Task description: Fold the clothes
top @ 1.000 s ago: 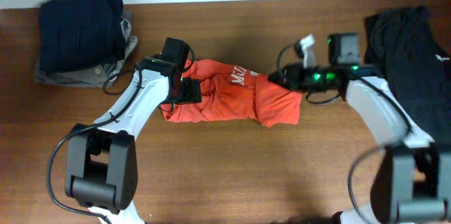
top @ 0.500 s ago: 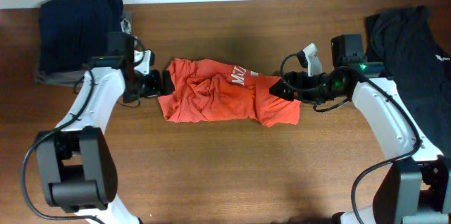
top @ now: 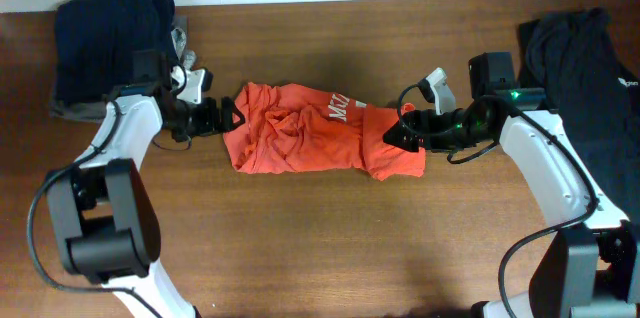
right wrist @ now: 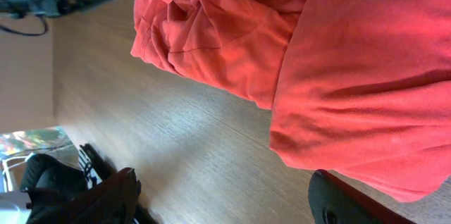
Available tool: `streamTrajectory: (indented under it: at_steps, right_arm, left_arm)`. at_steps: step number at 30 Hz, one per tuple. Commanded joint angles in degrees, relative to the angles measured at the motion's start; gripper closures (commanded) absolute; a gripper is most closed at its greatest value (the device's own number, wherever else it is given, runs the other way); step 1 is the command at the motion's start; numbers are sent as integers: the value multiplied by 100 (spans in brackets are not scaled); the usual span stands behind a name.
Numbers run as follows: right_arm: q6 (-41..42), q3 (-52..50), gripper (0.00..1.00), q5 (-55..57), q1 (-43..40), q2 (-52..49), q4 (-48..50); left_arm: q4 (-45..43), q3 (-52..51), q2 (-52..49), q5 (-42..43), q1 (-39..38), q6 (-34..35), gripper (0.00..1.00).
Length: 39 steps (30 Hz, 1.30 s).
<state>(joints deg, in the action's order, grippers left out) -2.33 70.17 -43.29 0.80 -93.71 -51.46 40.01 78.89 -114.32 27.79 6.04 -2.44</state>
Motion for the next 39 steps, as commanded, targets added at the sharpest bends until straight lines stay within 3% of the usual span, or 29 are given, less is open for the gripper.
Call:
streamTrajectory:
  at_steps: [1, 13, 19, 28, 39]
  right_arm:
    - [-179, -9, 19, 26, 37, -13, -22]
    - [-199, -9, 19, 28, 37, -13, -107]
    - [-199, -9, 19, 28, 37, -13, -129]
    - [-199, -9, 19, 28, 37, -13, -125]
    - [-199, -11, 19, 31, 37, -13, -153]
  left_arm:
    - [-111, -9, -214, 179, 28, -138, 1]
    - [-592, -9, -892, 258, 28, -417, 1]
    - [-487, -9, -1410, 1165, 11, -669, 1]
    - [129, -9, -1720, 1187, -295, -966, 0]
    - [205, -9, -1720, 800, -748, -726, 1]
